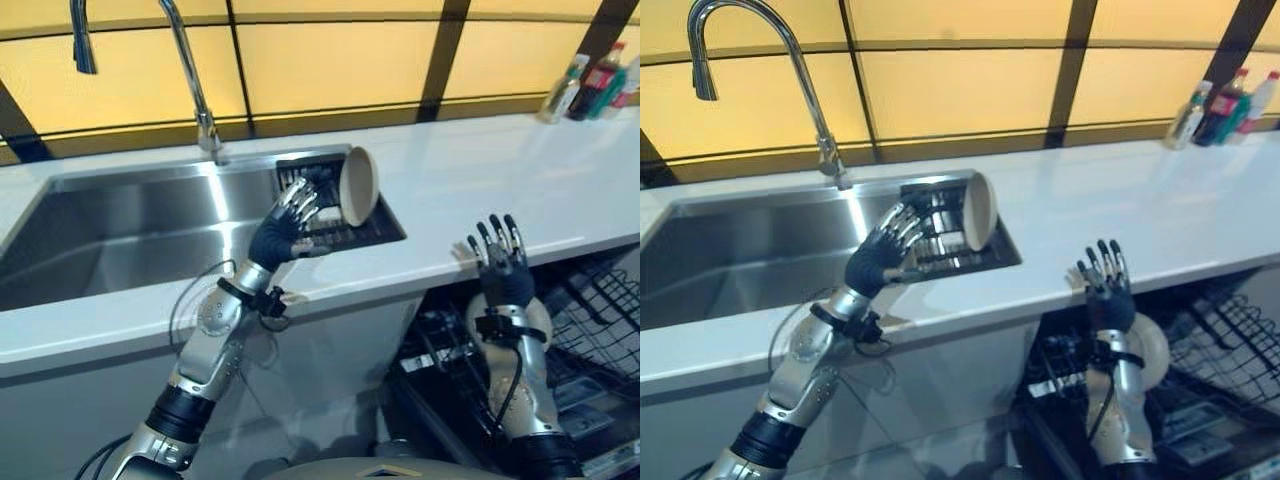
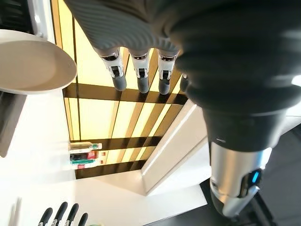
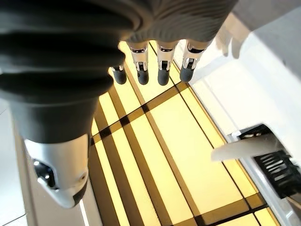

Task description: Pick up plates and place into dishwasher.

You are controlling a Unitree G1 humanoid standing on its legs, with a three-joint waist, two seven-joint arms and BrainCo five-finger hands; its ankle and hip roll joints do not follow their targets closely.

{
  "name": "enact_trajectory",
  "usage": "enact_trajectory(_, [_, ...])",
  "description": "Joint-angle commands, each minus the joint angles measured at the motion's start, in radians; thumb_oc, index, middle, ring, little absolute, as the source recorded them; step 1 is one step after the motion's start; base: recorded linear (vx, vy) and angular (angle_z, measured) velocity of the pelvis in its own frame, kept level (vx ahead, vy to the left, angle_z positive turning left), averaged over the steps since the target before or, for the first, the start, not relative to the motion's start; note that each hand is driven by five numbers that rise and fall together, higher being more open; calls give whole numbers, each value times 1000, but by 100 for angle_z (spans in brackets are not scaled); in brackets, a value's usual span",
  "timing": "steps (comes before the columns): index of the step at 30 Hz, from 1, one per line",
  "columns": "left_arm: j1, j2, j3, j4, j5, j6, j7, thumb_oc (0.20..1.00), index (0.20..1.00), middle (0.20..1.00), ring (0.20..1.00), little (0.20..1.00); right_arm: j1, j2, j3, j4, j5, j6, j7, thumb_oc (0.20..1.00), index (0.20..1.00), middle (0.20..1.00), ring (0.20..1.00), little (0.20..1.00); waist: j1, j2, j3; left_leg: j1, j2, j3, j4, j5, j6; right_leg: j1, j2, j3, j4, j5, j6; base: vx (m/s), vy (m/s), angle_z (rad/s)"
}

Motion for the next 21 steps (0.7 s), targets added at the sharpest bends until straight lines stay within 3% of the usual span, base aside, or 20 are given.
enact_trajectory(1, [-27,23,28,-74,7,-11,-10,1000,1000,1000,1000,1000,-36,-11,-33,-131,4,-7,4,1000,1000,1000,1000,1000,-8,-20,-1,82,-14,-2,-45,-92,59,-31,5,-14,-63,80,25,133,-54,13])
enact_trajectory(6, [-15,51,36,-79,11,-18,3,1000,1000,1000,1000,1000,-22,-27,-21,-160,13,10,-17,1000,1000,1000,1000,1000,-11,-17,7,75,9,17,-51,-79,47,-42,2,-43,-51,62,16,112,-19,13])
enact_trajectory(11, [-52,80,56,-78,43,-39,45,1000,1000,1000,1000,1000,-22,-32,-7,-161,-7,36,-11,1000,1000,1000,1000,1000,-31,-3,54,21,17,24,-18,-74,45,-136,11,-10,26,51,22,-5,23,-5])
enact_trajectory(21, [-192,119,68,-58,67,-50,114,1000,1000,1000,1000,1000,-48,-42,-27,-138,4,51,-8,1000,1000,1000,1000,1000,-72,-10,137,-71,23,46,34,-50,39,-233,22,23,83,70,28,-51,9,-8])
